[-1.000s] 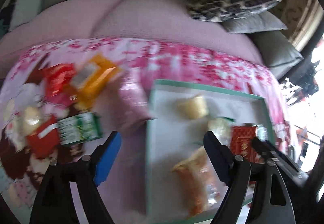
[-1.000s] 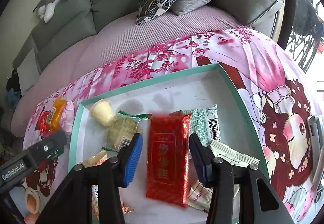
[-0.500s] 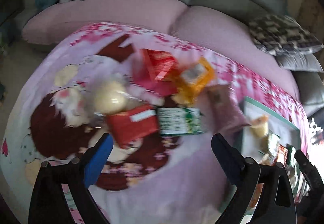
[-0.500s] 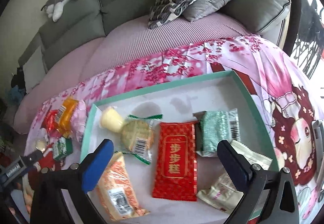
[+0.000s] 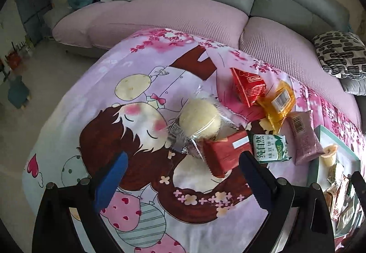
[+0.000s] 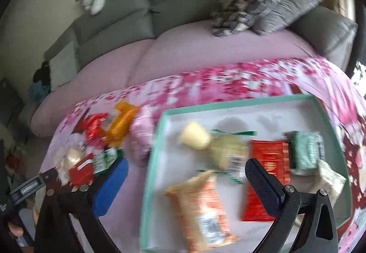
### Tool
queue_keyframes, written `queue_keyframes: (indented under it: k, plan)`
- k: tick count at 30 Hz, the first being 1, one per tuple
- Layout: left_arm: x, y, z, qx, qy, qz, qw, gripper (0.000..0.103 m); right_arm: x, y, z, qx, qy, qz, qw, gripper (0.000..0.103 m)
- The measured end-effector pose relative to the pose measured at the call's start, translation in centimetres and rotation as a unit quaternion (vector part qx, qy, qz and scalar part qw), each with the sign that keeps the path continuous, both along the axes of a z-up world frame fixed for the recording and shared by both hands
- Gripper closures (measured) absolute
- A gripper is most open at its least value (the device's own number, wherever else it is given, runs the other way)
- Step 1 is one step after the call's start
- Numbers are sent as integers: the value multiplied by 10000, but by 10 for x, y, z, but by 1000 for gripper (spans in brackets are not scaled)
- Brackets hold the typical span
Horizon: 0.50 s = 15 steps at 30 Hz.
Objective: Organize snacks
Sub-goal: 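Withdraw both grippers from the tray back to the snack pile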
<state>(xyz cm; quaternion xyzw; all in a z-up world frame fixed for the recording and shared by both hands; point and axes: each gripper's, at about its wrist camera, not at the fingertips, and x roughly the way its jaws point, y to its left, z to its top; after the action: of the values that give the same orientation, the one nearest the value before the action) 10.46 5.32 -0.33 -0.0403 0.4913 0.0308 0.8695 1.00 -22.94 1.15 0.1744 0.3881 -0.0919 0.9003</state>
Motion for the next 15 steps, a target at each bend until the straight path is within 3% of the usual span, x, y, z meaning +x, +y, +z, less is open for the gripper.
queue_keyframes:
  k: [5, 11, 15]
  plan:
    - [3, 9, -3, 88, 33, 0, 10000, 5, 12, 44, -6, 253, -17, 585, 9980, 0]
    - [9, 37, -6, -126, 53, 318, 9994, 5, 22, 82, -17, 12, 223, 1044, 9943, 0]
    - [21, 43, -13, -35, 158, 277, 9995, 5, 29, 96, -22, -95, 332, 1210, 9920, 0]
